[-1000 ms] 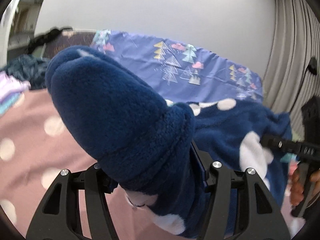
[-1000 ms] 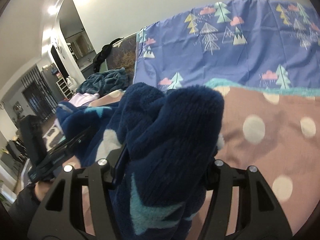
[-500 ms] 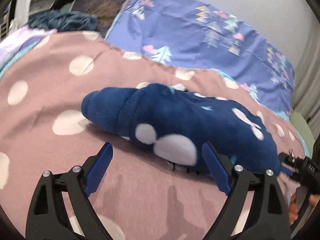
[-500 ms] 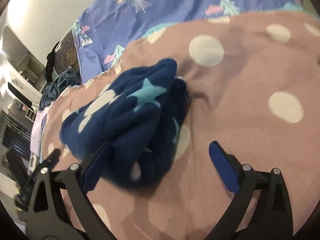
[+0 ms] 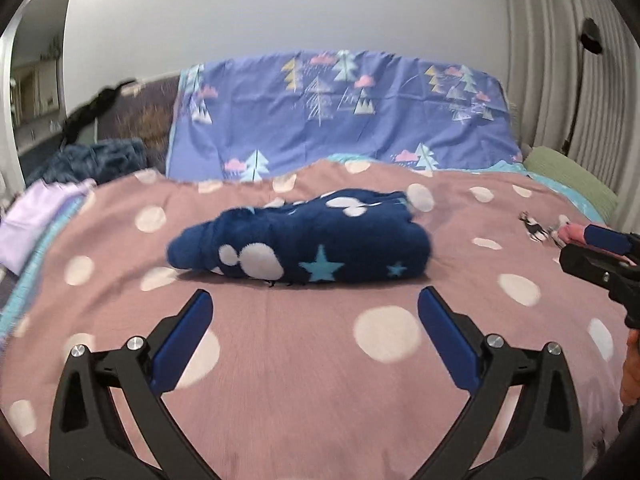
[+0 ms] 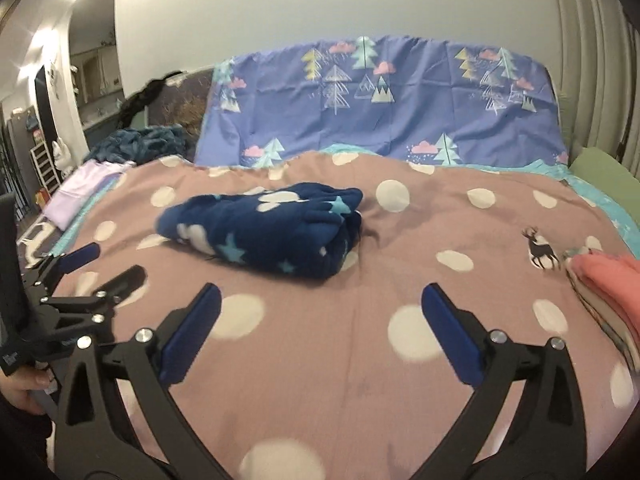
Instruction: Fold small clothes
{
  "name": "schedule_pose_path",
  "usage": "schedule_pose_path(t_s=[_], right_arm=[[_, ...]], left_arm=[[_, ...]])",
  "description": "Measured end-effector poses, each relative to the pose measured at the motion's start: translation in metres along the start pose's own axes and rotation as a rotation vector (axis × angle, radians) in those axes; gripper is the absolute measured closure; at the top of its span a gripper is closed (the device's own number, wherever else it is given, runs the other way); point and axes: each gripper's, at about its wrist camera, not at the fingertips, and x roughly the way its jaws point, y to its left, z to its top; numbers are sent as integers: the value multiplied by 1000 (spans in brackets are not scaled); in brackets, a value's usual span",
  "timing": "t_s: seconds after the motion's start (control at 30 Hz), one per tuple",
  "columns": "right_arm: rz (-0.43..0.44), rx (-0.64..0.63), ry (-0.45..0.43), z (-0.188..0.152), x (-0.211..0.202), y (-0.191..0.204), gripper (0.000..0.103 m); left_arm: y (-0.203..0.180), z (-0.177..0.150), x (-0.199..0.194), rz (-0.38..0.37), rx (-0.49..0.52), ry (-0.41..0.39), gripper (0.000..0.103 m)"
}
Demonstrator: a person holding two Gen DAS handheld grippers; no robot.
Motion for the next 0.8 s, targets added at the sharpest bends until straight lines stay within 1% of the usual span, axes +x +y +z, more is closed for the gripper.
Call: schedule_pose_path(t_s=[0.03,0.07,0.1,0.13,0.23,0.33,0.4,0.5,0.63,0.7,0.8], right_arm=[[4,-8,-11,-5,-21,5,2],[-5,-15,-16,-7,-32,7,2],[-28,-24,-24,-9,-48,10,2],[-44,-26,-28,-11,-61,12,2],[-106,-13,-47,-21,-105,15,2],[-133,5,-74,-31,-138,13,2],[-134,10,-79,-36,-154,11,2],[-137,4,-69,-45,-173,11,2],[-131,13,-57,-58,-189,7,2],[-116,33,-41,-65,-194,3,2],[-115,45,-32,-73,-200,-1,2]], left_arm=[[-7,-2,-20,9,10,-13,1],[-12,-4,-35,15,13,-22,1],[-14,-5,-44,19,11,-26,1],[-20,-8,-63,22,3,-28,1],[-28,-13,-95,24,-17,-20,1],[-35,-16,-129,20,-48,-4,1],[-41,-19,-145,30,-47,-2,1],[-54,-24,-167,64,-17,-16,1],[-72,-31,-190,186,36,-24,1],[-77,-33,-201,194,53,-36,1],[-79,-35,-212,163,51,-36,1]])
